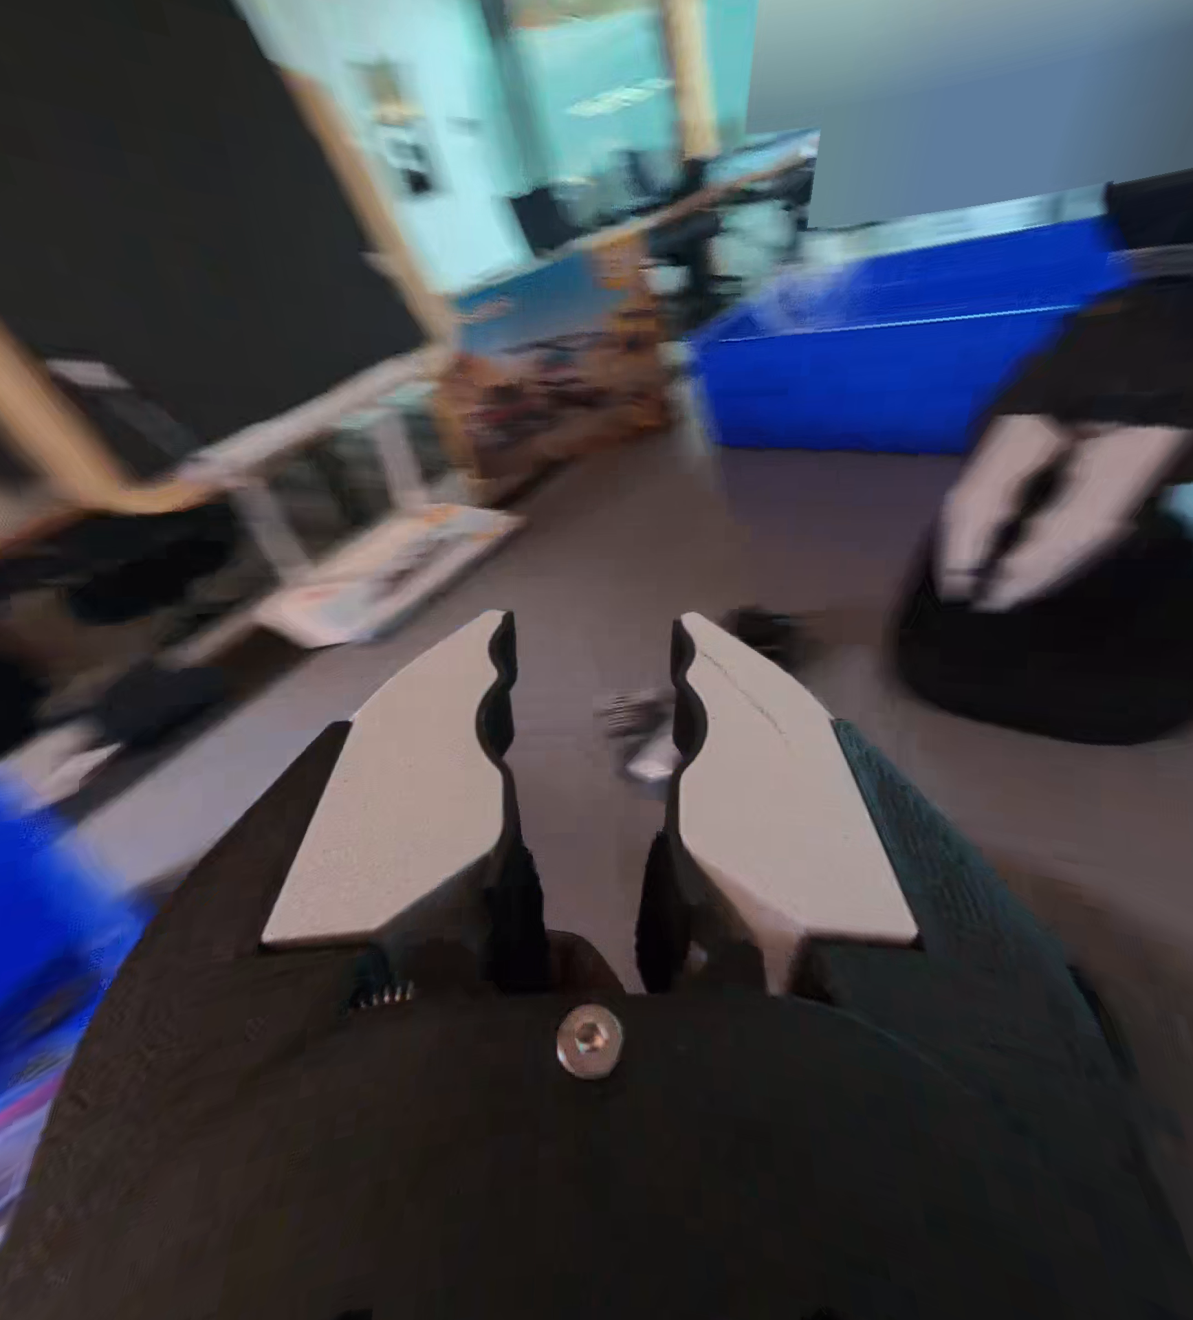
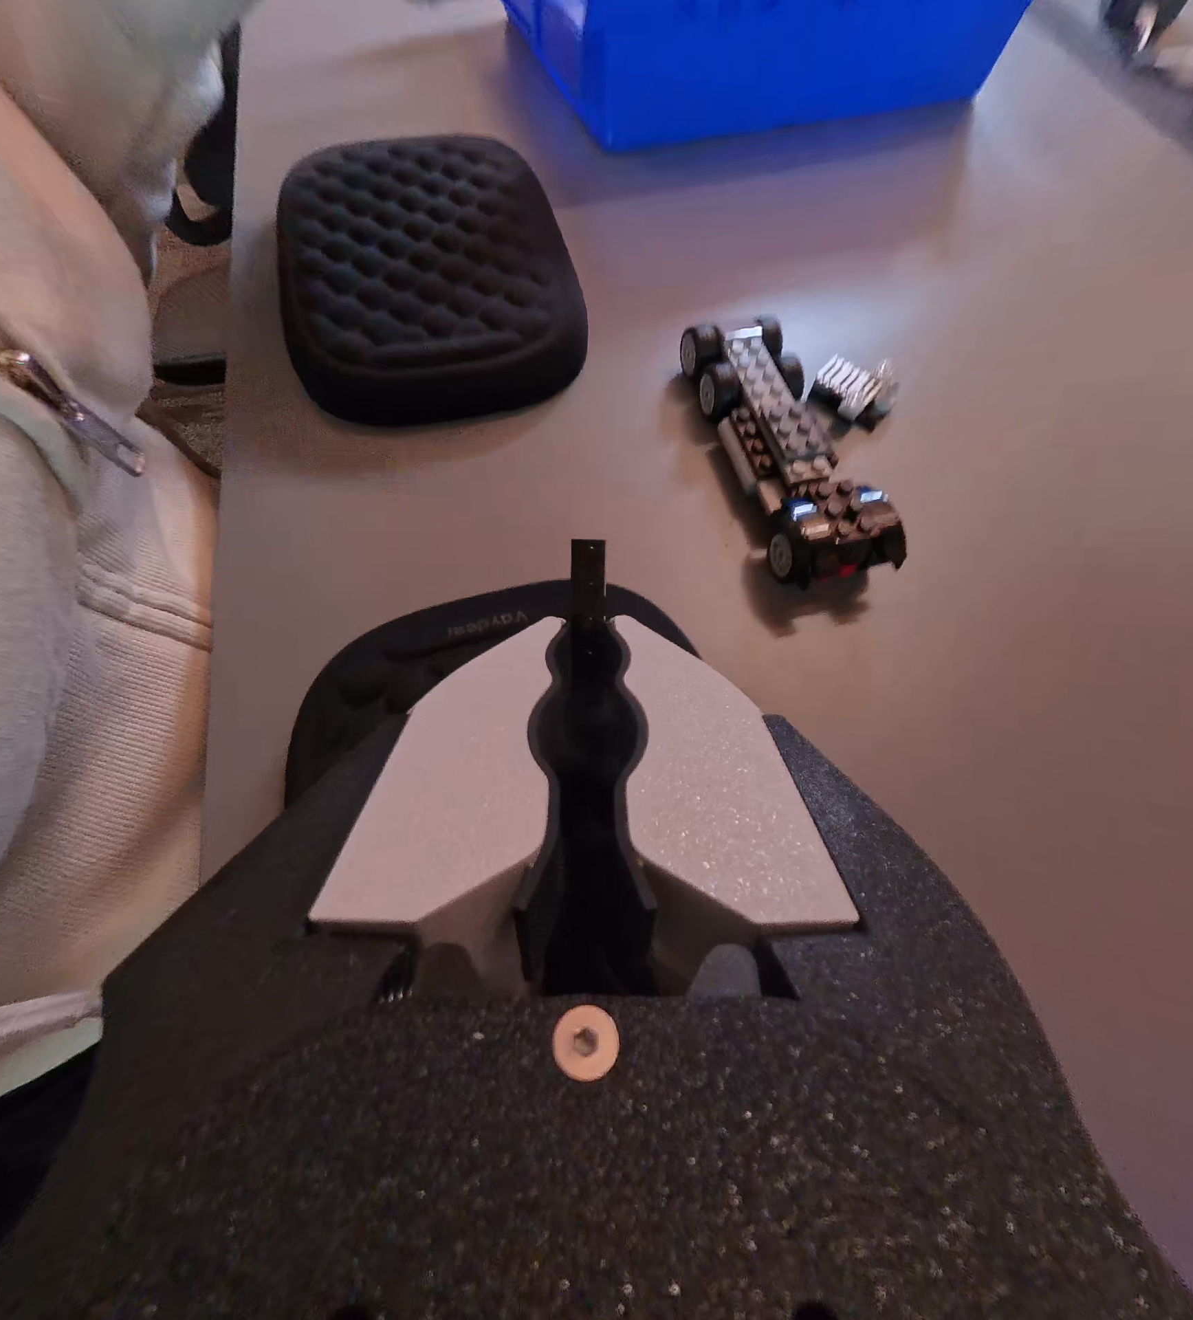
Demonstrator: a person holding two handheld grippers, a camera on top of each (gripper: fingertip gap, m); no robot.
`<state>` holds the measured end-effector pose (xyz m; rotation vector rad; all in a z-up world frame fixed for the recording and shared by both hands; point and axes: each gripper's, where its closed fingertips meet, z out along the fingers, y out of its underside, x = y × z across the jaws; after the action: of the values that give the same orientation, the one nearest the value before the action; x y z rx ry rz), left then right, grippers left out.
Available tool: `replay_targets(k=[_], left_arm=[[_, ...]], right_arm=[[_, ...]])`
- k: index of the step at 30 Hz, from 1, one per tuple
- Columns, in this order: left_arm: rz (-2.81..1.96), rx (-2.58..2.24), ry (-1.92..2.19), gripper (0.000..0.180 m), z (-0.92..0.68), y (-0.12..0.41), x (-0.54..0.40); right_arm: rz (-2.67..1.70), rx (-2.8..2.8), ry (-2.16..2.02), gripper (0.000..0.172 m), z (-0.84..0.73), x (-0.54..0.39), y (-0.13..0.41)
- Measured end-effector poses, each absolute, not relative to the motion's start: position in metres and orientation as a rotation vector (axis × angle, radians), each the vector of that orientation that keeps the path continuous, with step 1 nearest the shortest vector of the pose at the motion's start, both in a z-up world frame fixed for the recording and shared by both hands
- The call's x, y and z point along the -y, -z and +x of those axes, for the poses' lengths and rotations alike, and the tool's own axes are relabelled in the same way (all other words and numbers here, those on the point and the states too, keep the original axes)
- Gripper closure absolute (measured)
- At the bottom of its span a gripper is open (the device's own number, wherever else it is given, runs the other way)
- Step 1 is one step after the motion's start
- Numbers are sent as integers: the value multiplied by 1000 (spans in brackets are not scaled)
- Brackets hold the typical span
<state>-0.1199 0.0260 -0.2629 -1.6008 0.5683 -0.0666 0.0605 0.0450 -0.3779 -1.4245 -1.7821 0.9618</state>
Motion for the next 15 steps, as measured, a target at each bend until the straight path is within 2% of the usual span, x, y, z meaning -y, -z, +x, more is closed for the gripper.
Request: replay_targets(k=[2, 4, 7, 15], left_arm=[[-1620, -765, 369, 144, -52, 281, -22], [-1601, -886, 500, 149, -8, 297, -21], [-1602, -1030, 531, 153, 30, 318, -22], [-1596, -1126, 582, 167, 58, 332, -20]], right_arm=[[-1326, 1767, -950, 164, 59, -42, 368], [-1247, 1753, -951, 163, 57, -37, 360], [-1226, 1755, -967, 164, 55, -33, 356], [-1162, 1788, -1012, 164, 48, -19, 354]])
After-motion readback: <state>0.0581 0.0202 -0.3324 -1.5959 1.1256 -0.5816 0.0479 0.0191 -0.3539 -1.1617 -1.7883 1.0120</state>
